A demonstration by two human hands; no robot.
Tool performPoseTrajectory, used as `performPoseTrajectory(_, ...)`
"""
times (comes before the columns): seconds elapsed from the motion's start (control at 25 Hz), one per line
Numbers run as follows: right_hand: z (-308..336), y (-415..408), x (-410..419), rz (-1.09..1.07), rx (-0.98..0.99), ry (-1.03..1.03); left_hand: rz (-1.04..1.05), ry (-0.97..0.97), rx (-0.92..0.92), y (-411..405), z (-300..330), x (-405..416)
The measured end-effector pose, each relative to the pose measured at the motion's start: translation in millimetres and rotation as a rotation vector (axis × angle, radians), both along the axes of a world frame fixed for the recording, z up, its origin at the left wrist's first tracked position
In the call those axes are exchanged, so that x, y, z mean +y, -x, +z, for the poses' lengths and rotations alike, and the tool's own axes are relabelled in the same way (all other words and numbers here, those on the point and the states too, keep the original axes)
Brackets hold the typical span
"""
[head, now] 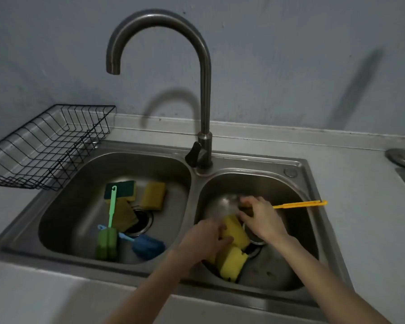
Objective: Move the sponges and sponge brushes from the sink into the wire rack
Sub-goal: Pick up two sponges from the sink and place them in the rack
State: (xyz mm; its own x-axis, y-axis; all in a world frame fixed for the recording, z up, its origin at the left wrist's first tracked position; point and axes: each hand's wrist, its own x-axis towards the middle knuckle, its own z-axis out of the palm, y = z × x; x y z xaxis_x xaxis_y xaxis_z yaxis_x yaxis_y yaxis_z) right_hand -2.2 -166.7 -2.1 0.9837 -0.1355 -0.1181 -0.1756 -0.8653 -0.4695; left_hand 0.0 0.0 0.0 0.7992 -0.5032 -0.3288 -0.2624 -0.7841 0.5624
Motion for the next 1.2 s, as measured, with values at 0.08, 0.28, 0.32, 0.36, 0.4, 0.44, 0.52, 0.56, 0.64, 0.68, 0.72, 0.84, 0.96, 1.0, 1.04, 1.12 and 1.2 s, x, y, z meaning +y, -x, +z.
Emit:
performPoseTrajectory(0.08, -12, -4, -4, -0.035, 0.072, -0.039, -0.026, -0.046, 0.118, 4, -10, -11)
performPoseTrajectory(0.28, -57, -7, -14, -0.054, 0.289, -0.073, -0.111, -0.210, 0.168, 18, -33, -33)
performPoseTrajectory(0.32, -64, -7, -15, -0.056, 0.309, -0.058, -0.122, -0.235, 0.132, 20, -35, -36)
performPoseTrajectory(0.36, -73, -7, -16, -0.057, 0.331, -0.053, -0.126, -0.253, 0.107, 22, -38, -38)
performPoseTrajectory(0.4, -79, -7, -16, -0.058, 0.367, -0.060, -0.125, -0.259, 0.098, 22, -40, -40)
performPoseTrajectory(0.44, -86, -8, -16, -0.060, 0.406, -0.085, -0.115, -0.258, 0.105, 21, -41, -40)
performPoseTrajectory(0.52, -96, -9, -13, -0.064, 0.468, -0.144, -0.083, -0.253, 0.129, 16, -43, -37)
performPoseTrajectory(0.56, -99, -9, -12, -0.069, 0.481, -0.157, -0.072, -0.251, 0.133, 13, -44, -34)
performPoseTrajectory(0.64, -104, -10, -12, -0.088, 0.477, -0.143, -0.047, -0.237, 0.127, 10, -43, -31)
performPoseTrajectory(0.68, -106, -11, -12, -0.089, 0.471, -0.129, -0.035, -0.226, 0.120, 9, -43, -30)
performPoseTrajectory(0.72, -106, -11, -11, -0.080, 0.472, -0.119, -0.023, -0.216, 0.112, 8, -43, -30)
performPoseTrajectory(0.84, -108, -14, -10, -0.063, 0.473, -0.137, 0.002, -0.197, 0.083, 3, -39, -27)
performPoseTrajectory(0.96, -108, -17, -6, -0.142, 0.442, -0.273, 0.034, -0.160, 0.068, -2, -31, -24)
performPoseTrajectory(1.0, -107, -18, -4, -0.179, 0.425, -0.309, 0.041, -0.142, 0.068, -4, -29, -23)
performPoseTrajectory(1.04, -106, -20, -3, -0.209, 0.407, -0.327, 0.052, -0.120, 0.068, -4, -27, -22)
performPoseTrajectory(1.12, -100, -23, -3, -0.244, 0.378, -0.340, 0.073, -0.061, 0.071, -6, -22, -19)
performPoseTrajectory(1.2, -93, -24, -6, -0.265, 0.357, -0.363, 0.105, 0.019, 0.104, -9, -18, -12)
